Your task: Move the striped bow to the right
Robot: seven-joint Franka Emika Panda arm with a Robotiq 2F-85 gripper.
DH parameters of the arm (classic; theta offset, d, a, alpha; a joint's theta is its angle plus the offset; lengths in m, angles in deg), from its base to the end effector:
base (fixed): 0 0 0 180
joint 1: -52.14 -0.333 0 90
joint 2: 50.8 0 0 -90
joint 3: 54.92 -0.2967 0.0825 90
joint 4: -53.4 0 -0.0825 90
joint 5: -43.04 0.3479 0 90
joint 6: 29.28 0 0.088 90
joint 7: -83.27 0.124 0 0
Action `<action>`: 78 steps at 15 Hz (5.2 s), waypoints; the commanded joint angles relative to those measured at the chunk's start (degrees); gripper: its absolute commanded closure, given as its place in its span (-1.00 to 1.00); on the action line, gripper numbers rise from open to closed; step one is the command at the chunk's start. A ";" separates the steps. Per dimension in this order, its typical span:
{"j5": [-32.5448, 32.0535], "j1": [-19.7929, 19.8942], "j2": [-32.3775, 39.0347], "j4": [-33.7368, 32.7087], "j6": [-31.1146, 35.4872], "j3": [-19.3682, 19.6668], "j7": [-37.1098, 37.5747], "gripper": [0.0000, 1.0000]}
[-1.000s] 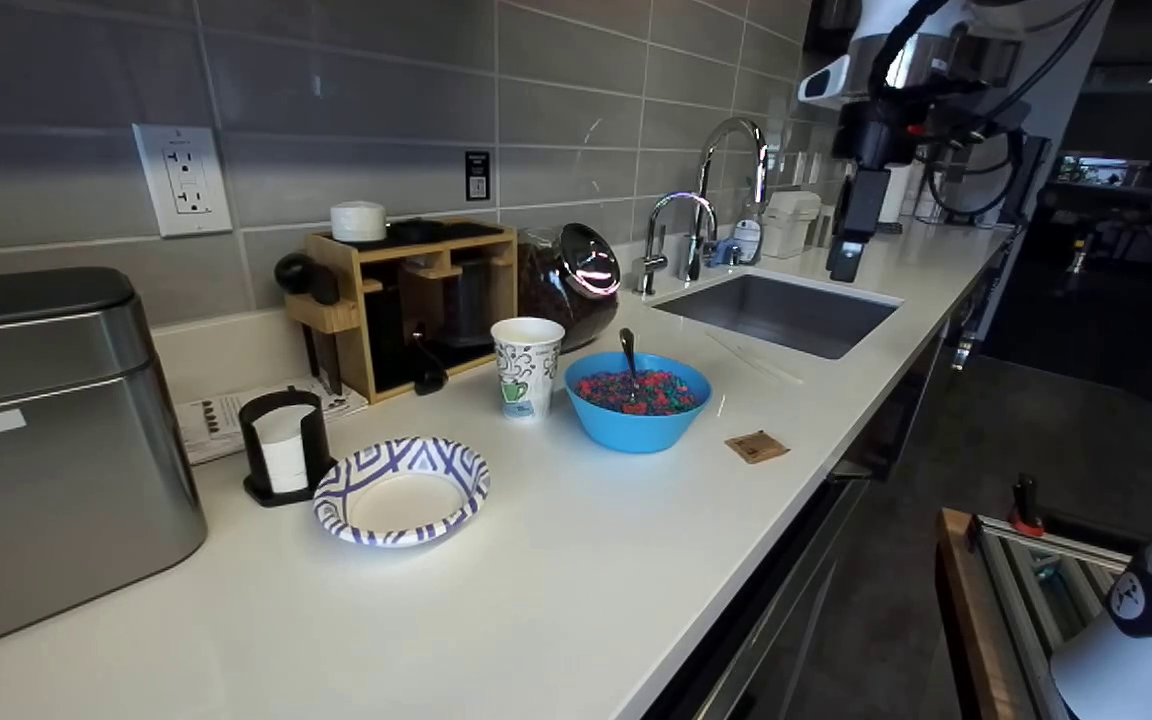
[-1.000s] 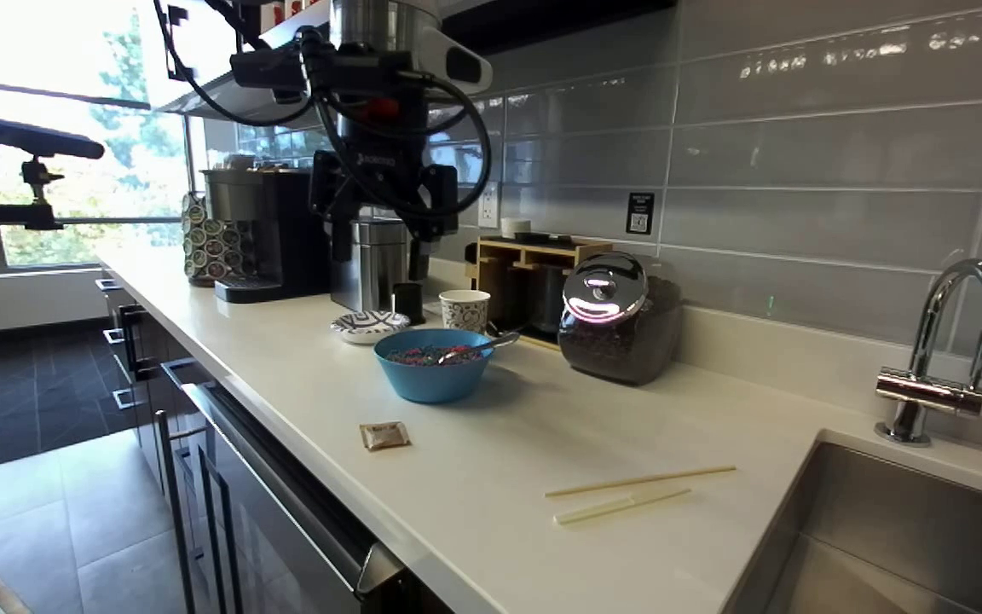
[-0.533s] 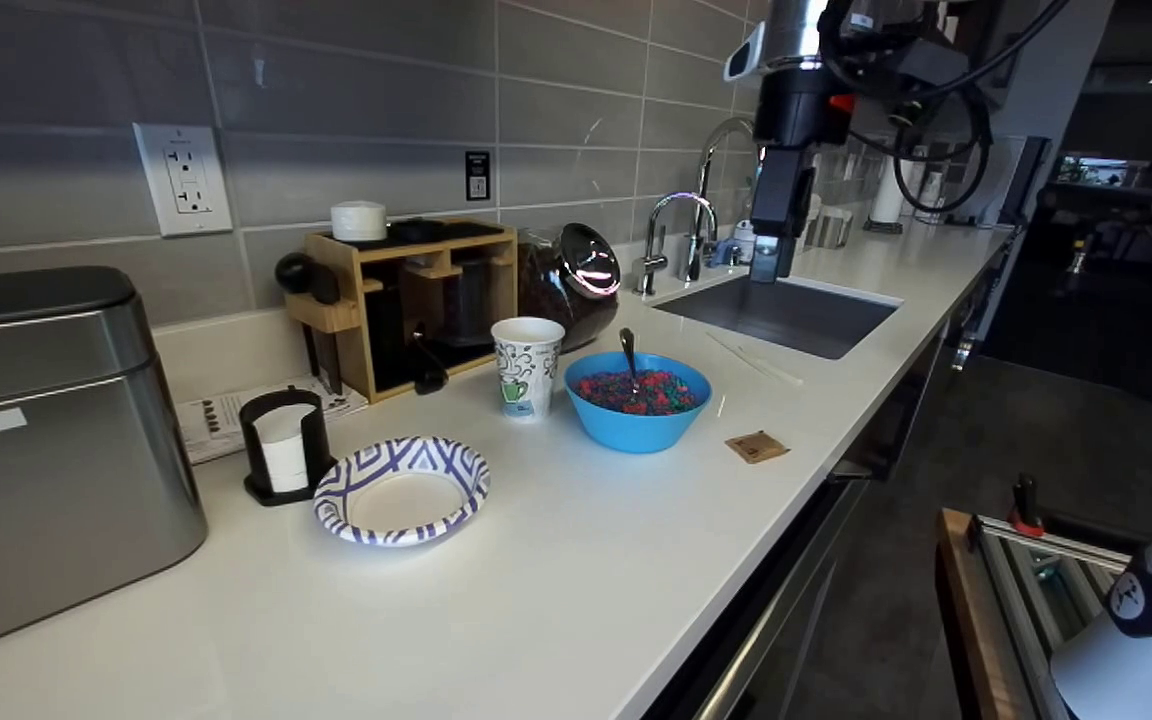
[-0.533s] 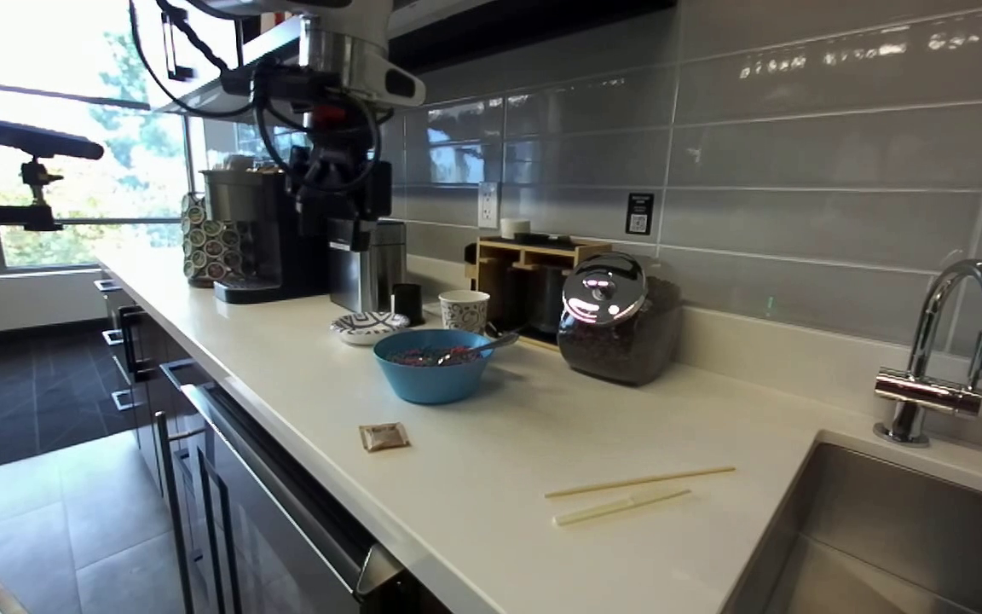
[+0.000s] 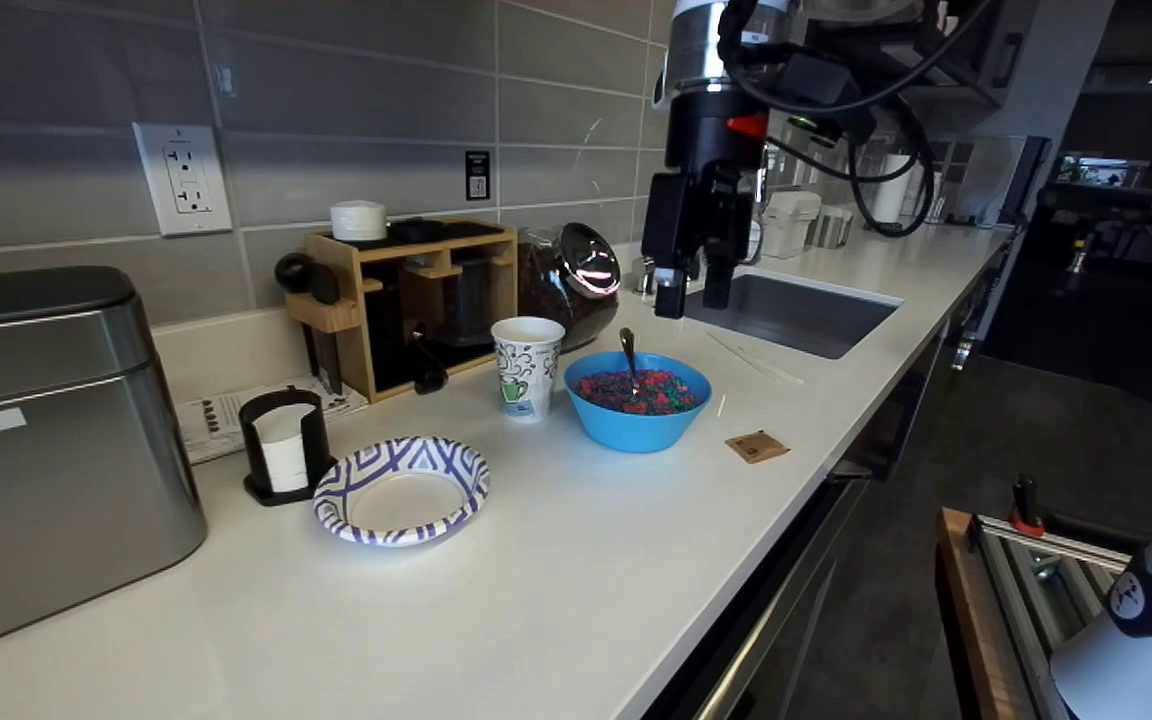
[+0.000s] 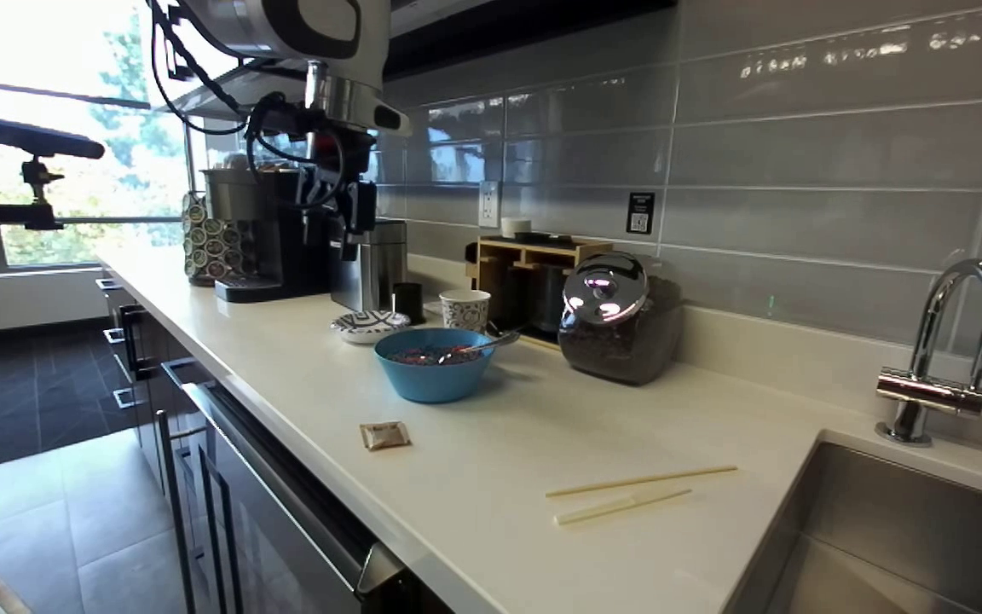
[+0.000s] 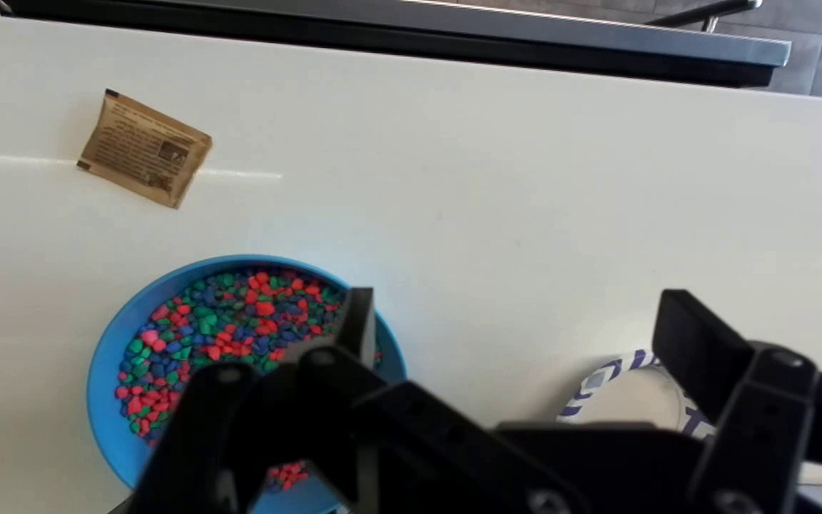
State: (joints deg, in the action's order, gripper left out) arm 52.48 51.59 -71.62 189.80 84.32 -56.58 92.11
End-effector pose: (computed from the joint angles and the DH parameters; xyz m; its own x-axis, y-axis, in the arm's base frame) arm 0.4044 0.0288 0.4376 0.9816 -0.1812 -0.0596 -0.1876 -0.9736 -0.1301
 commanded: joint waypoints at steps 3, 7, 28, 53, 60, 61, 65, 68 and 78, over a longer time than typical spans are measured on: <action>0.09 0.07 0.61 -0.63 -0.12 0.01 0.10 -1.00; 7.07 -0.30 6.68 -3.32 7.35 -0.45 7.02 -1.00; 12.38 -4.59 37.28 -17.06 27.25 -2.95 23.09 -1.00; 13.73 -5.81 41.18 -18.23 35.05 -3.85 21.15 0.67; 14.87 -5.52 39.30 -17.93 34.60 -4.62 19.29 0.99; 15.28 -5.29 38.46 -17.62 33.70 -4.88 18.65 0.99; 16.34 -4.80 33.67 -15.09 29.17 -5.44 15.69 0.99; 15.81 -4.69 26.80 -10.51 24.87 -4.45 16.15 0.99; 24.62 -0.97 -0.65 11.67 25.09 -0.16 22.43 0.99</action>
State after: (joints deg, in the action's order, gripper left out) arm 73.84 49.38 -62.82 192.62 108.00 -57.64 111.37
